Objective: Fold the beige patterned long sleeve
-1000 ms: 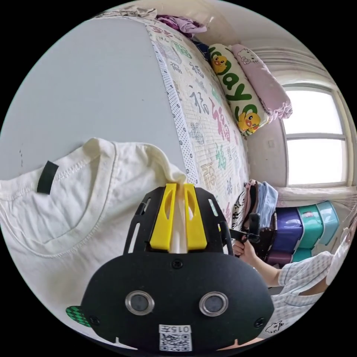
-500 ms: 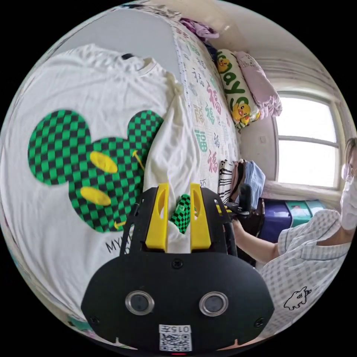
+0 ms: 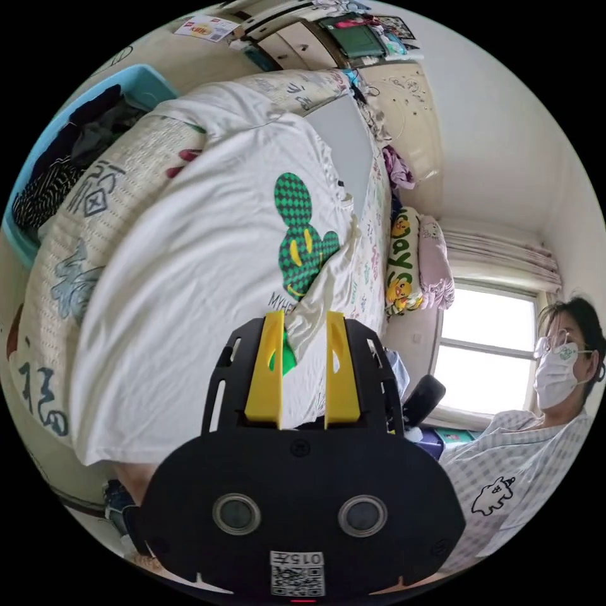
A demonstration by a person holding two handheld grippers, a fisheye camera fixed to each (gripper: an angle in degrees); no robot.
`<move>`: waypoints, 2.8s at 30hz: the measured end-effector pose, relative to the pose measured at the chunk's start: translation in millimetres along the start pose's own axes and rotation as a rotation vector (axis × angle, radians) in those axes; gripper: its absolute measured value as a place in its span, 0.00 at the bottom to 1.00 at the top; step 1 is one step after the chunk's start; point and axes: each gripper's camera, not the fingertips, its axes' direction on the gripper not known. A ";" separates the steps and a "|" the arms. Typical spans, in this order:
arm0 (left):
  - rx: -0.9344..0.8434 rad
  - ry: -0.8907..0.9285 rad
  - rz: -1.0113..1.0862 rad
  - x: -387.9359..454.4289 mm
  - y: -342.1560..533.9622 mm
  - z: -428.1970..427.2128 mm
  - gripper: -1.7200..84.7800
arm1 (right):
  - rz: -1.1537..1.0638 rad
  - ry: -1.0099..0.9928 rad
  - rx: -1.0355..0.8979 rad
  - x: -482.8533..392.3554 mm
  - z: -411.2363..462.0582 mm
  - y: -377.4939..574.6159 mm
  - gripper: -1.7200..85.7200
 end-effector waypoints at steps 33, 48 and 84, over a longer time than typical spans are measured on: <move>0.168 0.290 -0.420 -166.4 87.6 17.1 0.03 | 0.718 0.232 0.318 23.4 -154.4 95.5 0.11; -0.002 0.174 -0.341 -140.2 80.3 2.2 0.02 | 0.778 0.164 0.228 11.1 -185.8 92.6 0.02; -0.466 -0.713 0.426 5.5 -84.2 148.3 0.03 | 0.791 0.239 0.081 11.2 -283.9 33.4 0.02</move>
